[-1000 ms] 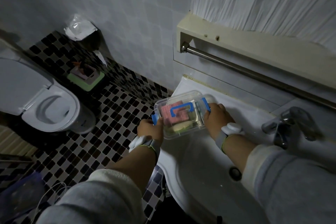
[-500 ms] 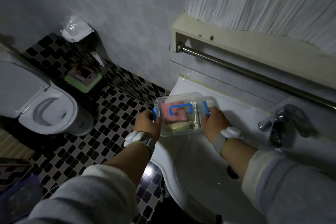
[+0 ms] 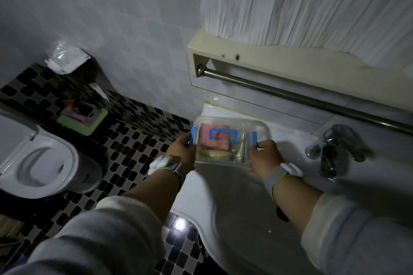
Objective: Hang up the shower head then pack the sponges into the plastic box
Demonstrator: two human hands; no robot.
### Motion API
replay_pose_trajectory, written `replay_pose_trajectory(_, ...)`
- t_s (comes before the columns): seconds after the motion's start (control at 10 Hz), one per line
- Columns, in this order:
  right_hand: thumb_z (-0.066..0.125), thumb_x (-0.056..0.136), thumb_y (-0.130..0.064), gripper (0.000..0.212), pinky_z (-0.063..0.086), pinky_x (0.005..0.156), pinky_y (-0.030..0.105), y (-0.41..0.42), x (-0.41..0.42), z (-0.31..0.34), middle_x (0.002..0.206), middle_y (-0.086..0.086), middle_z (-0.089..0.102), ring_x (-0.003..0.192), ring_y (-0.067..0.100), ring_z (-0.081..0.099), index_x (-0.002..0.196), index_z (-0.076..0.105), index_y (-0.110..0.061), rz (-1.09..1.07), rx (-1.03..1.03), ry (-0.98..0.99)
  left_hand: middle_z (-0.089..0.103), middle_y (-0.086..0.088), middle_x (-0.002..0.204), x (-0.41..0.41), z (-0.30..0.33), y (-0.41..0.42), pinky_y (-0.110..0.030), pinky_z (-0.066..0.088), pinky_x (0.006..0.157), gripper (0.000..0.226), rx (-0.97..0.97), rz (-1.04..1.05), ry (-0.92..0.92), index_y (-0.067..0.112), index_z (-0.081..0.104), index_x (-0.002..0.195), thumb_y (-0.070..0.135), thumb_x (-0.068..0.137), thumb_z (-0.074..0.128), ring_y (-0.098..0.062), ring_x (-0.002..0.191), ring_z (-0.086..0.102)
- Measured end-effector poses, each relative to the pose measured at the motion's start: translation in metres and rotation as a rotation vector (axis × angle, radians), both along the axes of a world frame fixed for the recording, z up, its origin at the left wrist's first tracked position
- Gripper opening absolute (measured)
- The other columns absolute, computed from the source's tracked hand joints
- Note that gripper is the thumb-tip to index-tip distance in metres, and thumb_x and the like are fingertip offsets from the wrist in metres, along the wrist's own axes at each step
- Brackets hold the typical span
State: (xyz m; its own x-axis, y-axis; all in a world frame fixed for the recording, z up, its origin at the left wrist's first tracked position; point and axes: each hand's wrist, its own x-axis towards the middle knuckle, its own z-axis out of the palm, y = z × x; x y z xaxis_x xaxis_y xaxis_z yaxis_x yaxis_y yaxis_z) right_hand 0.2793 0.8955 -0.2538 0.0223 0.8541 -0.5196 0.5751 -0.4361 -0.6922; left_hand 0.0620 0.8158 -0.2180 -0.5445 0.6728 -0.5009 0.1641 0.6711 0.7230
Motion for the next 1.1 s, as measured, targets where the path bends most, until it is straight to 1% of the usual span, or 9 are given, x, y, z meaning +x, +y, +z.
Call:
replay_pose_trajectory(0.2,0.055,0.092,-0.028,0.028,0.062,0.055,0.046,0.008,-0.012,0.015,0.076,0.015,0.068,0.057,0.030,0.071,0.095,0.066,-0.003,-0.140,0.019,0.099,0.065,-0.008,0.121,-0.011,-0.005,0.032,-0.037,0.061,0.060,0.052,0.015,-0.052,-0.107,0.031,0.041,0.149,0.021,0.099,0.053,-0.027,0.086,0.068)
replay_pose_trajectory(0.4,0.055,0.095,-0.026,0.026,0.063,0.058,0.045,0.012,-0.020,0.012,0.077,0.012,0.069,0.062,0.029,0.071,0.096,0.067,-0.003,-0.235,0.037,0.131,0.063,-0.007,0.119,-0.021,-0.011,0.067,-0.051,0.062,0.072,0.052,0.017,-0.105,-0.085,0.033,0.041,0.149,0.024,0.099,0.054,-0.036,0.085,0.070)
replay_pose_trajectory(0.5,0.056,0.096,-0.025,0.028,0.063,0.057,0.045,0.017,-0.022,0.010,0.082,0.017,0.072,0.064,0.030,0.072,0.092,0.070,-0.001,-0.261,0.028,0.136,0.066,-0.006,0.103,-0.023,-0.010,0.081,-0.041,0.060,0.063,0.051,0.027,-0.136,-0.091,0.031,0.040,0.149,0.022,0.101,0.052,-0.032,0.074,0.066)
replay_pose_trajectory(0.6,0.056,0.097,-0.026,0.029,0.063,0.057,0.046,0.026,-0.020,0.008,0.083,0.017,0.071,0.063,0.030,0.072,0.095,0.068,0.000,-0.280,0.009,0.130,0.058,0.000,0.081,-0.022,-0.010,0.091,-0.030,0.050,0.056,0.049,0.040,-0.135,-0.141,0.031,0.040,0.149,0.022,0.102,0.051,-0.027,0.072,0.058)
replay_pose_trajectory(0.7,0.056,0.096,-0.026,0.028,0.062,0.055,0.044,0.036,-0.018,0.010,0.089,0.016,0.069,0.067,0.032,0.072,0.104,0.063,0.000,-0.289,-0.033,0.115,0.064,-0.006,0.093,-0.021,-0.009,0.098,-0.042,0.059,0.068,0.050,0.053,-0.153,-0.115,0.030,0.040,0.150,0.023,0.101,0.052,-0.030,0.076,0.062)
replay_pose_trajectory(0.8,0.056,0.097,-0.023,0.028,0.062,0.055,0.044,0.044,-0.017,0.011,0.100,0.018,0.063,0.075,0.033,0.068,0.111,0.056,0.000,-0.299,-0.085,0.123,0.068,-0.010,0.111,-0.021,-0.014,0.099,-0.042,0.062,0.076,0.051,0.059,-0.159,-0.064,0.028,0.040,0.149,0.024,0.100,0.053,-0.025,0.076,0.067)
replay_pose_trajectory(0.9,0.056,0.098,-0.020,0.027,0.062,0.057,0.042,0.049,-0.017,0.018,0.108,0.016,0.056,0.080,0.032,0.062,0.116,0.048,-0.002,-0.279,-0.131,0.128,0.070,-0.010,0.115,-0.022,-0.018,0.099,-0.042,0.062,0.077,0.051,0.077,-0.211,0.060,0.029,0.041,0.148,0.027,0.098,0.053,-0.024,0.077,0.070)
replay_pose_trajectory(1.0,0.056,0.096,-0.019,0.030,0.062,0.063,0.048,0.052,-0.015,0.020,0.110,0.018,0.057,0.089,0.036,0.065,0.120,0.047,-0.001,-0.282,-0.178,0.175,0.070,-0.010,0.118,-0.023,-0.019,0.098,-0.043,0.061,0.083,0.053,0.067,-0.242,0.095,0.030,0.042,0.148,0.031,0.097,0.053,-0.027,0.086,0.071)
replay_pose_trajectory(1.1,0.056,0.095,-0.024,0.038,0.060,0.076,0.050,0.045,-0.014,0.027,0.102,0.021,0.065,0.086,0.037,0.070,0.121,0.052,0.004,-0.280,-0.194,0.149,0.067,-0.011,0.128,-0.022,-0.013,0.098,-0.041,0.053,0.098,0.055,0.049,-0.322,0.196,0.024,0.041,0.149,0.032,0.096,0.053,-0.031,0.109,0.066)
